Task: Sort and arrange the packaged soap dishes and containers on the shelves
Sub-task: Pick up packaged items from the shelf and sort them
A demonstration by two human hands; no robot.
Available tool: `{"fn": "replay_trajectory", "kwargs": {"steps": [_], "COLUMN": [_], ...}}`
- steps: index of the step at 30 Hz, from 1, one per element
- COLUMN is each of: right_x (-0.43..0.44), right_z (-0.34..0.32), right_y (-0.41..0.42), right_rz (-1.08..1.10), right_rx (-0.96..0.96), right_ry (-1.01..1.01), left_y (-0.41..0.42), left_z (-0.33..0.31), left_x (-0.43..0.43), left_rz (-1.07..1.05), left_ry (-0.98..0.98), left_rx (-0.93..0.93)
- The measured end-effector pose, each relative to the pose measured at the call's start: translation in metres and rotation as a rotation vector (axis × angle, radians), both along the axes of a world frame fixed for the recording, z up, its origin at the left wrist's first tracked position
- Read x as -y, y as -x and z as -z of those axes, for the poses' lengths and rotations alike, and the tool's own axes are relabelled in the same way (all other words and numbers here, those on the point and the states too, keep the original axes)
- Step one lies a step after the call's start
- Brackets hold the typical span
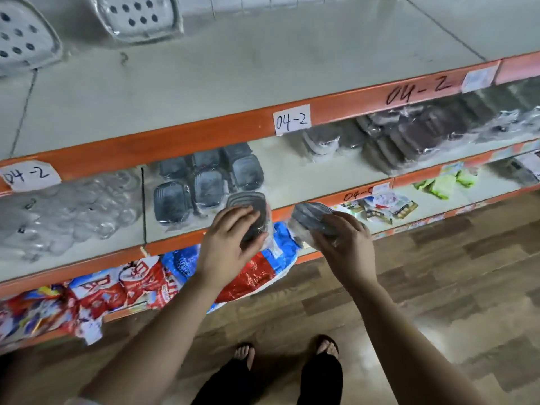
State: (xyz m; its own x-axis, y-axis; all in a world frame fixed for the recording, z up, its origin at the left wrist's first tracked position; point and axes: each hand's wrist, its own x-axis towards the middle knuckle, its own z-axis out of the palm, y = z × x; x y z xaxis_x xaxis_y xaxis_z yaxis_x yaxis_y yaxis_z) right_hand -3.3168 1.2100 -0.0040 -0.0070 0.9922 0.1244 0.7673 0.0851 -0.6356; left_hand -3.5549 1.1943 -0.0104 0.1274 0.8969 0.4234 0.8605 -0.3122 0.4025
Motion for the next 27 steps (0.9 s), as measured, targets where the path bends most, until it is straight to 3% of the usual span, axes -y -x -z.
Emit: {"fn": "replay_trajectory", "kwargs": {"steps": [8,22,27], "right_x": [-0.090,-0.177,-0.231], "right_z": [0.046,0.131,0.136], "right_y": [-0.026,0.034,0.064], "right_rz": [-0.137,-0.185,-0.222], "right_rx": [-0.081,0.192,0.299], "right_ry": [-0.030,0.029,-0.008], "left_y": [-0.047,-0.033,-0.023], "left_z": [0.043,0.082,0.095], "left_x": [-0.033,-0.094,-0.094], "left_rz": [-0.257,-0.375,-0.332], "left_ry": [-0.107,-0.192,-0.117], "left_rx": [0.017,-0.008,-0.077]}}
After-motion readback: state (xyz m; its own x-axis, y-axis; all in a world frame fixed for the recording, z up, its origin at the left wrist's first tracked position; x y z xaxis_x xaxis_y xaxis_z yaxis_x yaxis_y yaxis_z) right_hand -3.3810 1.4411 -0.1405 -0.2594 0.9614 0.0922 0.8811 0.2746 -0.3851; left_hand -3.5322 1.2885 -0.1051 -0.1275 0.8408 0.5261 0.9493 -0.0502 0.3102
